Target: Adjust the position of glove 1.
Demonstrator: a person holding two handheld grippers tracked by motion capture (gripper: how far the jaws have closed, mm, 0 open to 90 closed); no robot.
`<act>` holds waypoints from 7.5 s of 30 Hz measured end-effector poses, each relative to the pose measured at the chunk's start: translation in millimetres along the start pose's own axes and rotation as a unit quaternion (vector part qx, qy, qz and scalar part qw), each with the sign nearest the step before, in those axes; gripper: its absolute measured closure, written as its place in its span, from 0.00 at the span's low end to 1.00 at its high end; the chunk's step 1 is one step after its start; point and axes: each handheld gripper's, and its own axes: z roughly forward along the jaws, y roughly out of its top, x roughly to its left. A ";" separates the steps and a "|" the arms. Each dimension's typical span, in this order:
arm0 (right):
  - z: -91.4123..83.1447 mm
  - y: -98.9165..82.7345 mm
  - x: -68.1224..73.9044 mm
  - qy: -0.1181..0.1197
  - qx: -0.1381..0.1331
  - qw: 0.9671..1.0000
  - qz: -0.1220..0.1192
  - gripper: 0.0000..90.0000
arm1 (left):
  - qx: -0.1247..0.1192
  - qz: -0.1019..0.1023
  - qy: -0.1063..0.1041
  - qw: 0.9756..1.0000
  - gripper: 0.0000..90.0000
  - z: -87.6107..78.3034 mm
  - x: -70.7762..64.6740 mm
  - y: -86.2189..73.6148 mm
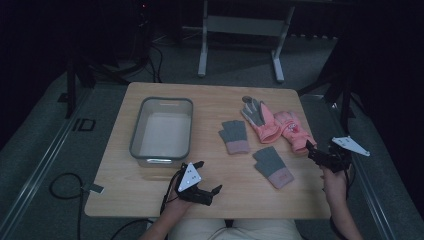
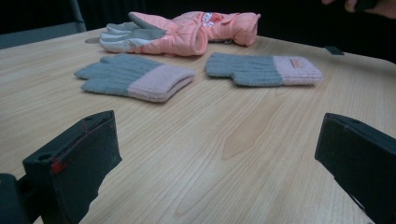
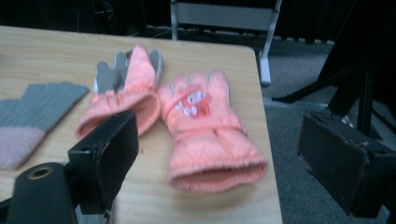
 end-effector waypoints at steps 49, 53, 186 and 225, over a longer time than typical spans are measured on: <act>54.1 57.3 117.5 0.198 0.055 0.976 -0.077 0.34 | 0.005 -0.003 -0.011 1.000 0.00 0.6 0.6 0.3; 62.7 54.3 129.5 0.205 0.059 0.973 -0.084 0.39 | 0.005 -0.002 -0.013 1.000 0.00 0.3 0.4 0.2; 43.8 4.9 115.7 0.235 0.152 0.955 -0.099 0.72 | 0.008 0.007 -0.013 1.000 0.00 0.9 -1.9 0.5; 49.3 -32.7 75.2 0.223 0.207 0.946 -0.113 0.95 | 0.007 0.012 -0.005 1.000 0.00 0.5 -3.2 0.4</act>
